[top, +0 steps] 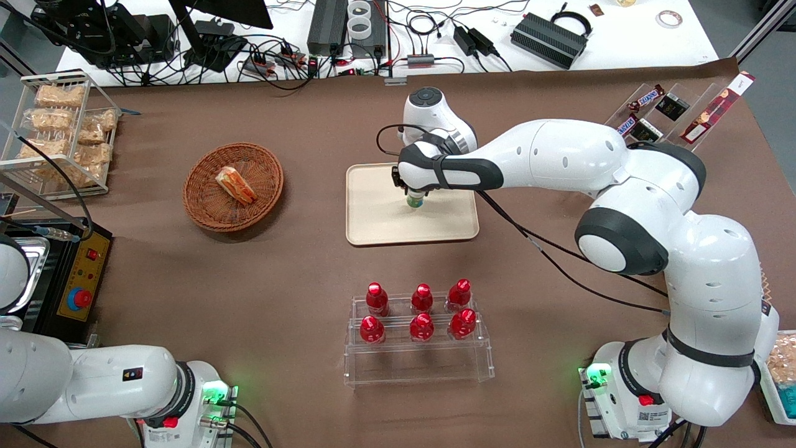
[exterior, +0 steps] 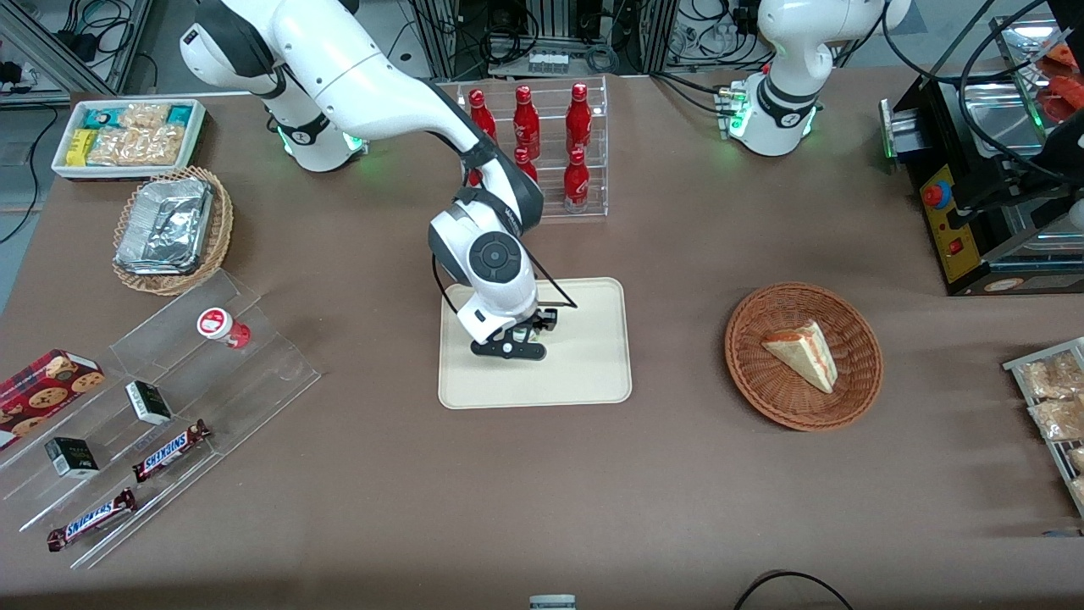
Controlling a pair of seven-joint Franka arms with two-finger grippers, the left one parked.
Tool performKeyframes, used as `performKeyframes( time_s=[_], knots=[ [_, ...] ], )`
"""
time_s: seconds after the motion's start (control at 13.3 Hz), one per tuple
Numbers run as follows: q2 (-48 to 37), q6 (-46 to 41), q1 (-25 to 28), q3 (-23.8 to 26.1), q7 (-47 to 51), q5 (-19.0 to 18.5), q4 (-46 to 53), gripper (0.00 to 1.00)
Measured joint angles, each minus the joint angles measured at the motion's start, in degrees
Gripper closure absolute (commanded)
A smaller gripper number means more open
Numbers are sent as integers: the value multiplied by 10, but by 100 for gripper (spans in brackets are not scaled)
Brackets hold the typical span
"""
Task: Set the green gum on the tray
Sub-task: 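Lower the gum canister onto the cream tray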
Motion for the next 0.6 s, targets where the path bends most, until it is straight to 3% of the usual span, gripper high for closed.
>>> performKeyframes(
  time_s=[0.07, 0.22, 0.38, 0.53, 0.6],
  knots=[
    [3, 3, 0, 0, 0, 0, 0, 100],
    [10, 9, 1, 0, 0, 0, 2, 83],
    [15, 11, 3, -1, 0, 0, 4, 48],
    [16, 12, 5, -2, 0, 0, 4, 0],
    [16, 13, 6, -3, 0, -1, 4, 0]
  ],
)
